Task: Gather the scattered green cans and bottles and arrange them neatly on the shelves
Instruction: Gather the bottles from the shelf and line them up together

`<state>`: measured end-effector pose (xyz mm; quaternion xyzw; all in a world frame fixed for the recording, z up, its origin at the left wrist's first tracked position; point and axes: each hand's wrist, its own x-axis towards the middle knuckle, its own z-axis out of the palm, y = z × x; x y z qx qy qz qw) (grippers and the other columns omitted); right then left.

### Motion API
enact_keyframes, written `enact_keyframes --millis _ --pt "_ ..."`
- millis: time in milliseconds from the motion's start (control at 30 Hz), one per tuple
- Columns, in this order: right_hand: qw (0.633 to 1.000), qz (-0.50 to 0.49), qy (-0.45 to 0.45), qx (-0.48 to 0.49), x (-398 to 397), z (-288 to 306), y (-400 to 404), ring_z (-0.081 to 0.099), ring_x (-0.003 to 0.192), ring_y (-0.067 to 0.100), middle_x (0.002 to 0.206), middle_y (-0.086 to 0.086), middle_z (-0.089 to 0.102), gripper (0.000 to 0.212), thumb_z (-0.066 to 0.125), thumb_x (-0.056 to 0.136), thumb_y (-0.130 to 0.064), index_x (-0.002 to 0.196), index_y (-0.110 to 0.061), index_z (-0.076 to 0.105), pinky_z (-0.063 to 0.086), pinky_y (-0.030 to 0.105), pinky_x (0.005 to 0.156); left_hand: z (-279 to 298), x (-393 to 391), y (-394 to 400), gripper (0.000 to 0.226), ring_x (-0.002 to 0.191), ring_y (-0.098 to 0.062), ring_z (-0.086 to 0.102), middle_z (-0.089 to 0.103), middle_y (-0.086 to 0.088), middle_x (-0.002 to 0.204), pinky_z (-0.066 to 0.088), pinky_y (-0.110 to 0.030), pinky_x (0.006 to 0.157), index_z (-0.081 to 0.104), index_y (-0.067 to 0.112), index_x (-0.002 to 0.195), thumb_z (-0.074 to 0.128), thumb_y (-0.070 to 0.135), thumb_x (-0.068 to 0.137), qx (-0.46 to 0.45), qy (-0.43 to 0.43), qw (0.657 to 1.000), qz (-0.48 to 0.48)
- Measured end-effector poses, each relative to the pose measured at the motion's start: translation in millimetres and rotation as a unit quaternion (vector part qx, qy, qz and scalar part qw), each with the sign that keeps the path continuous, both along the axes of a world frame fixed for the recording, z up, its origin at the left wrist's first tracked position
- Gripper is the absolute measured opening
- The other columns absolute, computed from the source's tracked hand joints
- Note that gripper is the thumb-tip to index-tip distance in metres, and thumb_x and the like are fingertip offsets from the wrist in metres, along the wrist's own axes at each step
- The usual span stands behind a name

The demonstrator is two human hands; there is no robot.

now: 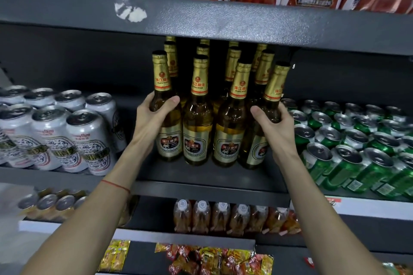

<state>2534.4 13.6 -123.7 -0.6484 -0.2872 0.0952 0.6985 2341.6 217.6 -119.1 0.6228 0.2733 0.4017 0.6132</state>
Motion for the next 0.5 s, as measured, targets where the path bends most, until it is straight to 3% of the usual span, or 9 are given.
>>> enact_keyframes --millis 267,500 --pt "1.0 -0.006 0.005 0.002 -1.8 -0.6 0.4 0.074 0.109 0.012 0.113 -0.004 0.079 0.037 0.081 0.089 -0.031 0.122 -0.02 0.069 0.057 0.042 0.104 -2.2 1.0 2.2 0.036 0.104 -0.011 0.077 0.081 0.004 0.108 0.058 -0.024 0.086 0.069 0.015 0.123 0.077 0.031 0.092 0.024 -0.005 1.0 -0.003" --pt "0.999 -0.028 -0.016 0.0 2.9 -9.0 4.4 0.071 0.114 0.012 0.118 -0.004 0.076 0.054 0.083 0.082 -0.048 0.124 -0.021 0.065 0.055 0.046 0.106 -5.7 3.1 4.5 0.043 0.106 -0.013 0.076 0.08 0.0 0.112 0.059 -0.032 0.096 0.068 0.013 0.125 0.078 0.036 0.09 0.038 -0.008 0.999 0.003"
